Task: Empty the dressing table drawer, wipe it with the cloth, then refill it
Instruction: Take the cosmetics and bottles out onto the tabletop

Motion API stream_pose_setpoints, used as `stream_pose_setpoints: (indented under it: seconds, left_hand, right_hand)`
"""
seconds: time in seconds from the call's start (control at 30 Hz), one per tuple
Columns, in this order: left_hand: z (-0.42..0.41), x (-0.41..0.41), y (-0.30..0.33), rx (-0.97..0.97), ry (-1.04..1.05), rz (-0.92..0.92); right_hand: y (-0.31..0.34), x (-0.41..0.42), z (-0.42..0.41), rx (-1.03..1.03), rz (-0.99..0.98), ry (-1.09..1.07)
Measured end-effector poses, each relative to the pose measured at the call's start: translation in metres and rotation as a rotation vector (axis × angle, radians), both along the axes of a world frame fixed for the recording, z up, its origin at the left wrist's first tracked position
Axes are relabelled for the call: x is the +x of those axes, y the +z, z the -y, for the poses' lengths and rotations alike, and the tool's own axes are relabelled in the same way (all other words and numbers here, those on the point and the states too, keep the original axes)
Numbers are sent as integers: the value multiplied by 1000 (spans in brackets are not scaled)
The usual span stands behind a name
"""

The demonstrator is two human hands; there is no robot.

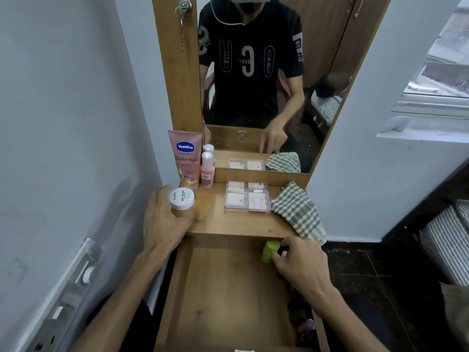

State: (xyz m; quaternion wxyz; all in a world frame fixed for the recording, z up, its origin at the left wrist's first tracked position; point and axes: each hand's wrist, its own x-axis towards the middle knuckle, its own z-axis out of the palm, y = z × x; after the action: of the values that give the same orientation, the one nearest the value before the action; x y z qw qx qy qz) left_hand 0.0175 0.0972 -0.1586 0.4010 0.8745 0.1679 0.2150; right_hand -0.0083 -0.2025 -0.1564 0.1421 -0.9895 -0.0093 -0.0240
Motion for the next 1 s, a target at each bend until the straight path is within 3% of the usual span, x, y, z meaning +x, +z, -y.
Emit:
stream_pose_setpoints:
  seconds: [0.13,0.33,0.77,1.0]
  left_hand:
    - [12,-21,-3,76,7,165]
    - [37,-46,-10,144,-110,239]
    - [55,-61,-22,170,-216,200]
    - [41,-59,-20,158,-185,212]
  right_hand:
    - [-13,0,-10,-59,-6,-25]
    - [-20,-10,-13,-17,-35,-81]
    - [-44,-6,-43,177,43,-169]
    - [-22,-25,-43,286,102,6]
